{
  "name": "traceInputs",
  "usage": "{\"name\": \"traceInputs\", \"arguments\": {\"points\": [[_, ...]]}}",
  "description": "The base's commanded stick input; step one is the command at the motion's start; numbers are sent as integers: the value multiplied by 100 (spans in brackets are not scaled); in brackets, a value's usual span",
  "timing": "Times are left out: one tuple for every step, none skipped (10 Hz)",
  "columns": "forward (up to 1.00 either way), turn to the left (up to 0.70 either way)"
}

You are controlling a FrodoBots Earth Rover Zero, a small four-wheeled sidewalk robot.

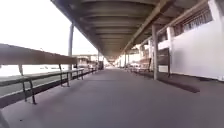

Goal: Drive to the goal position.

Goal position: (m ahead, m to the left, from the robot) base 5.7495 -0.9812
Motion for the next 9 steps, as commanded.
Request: {"name": "traceInputs", "arguments": {"points": [[70, 0], [70, 0], [70, 0], [70, 0], [70, 0], [70, 0], [70, 0], [70, 0], [70, 0]]}}
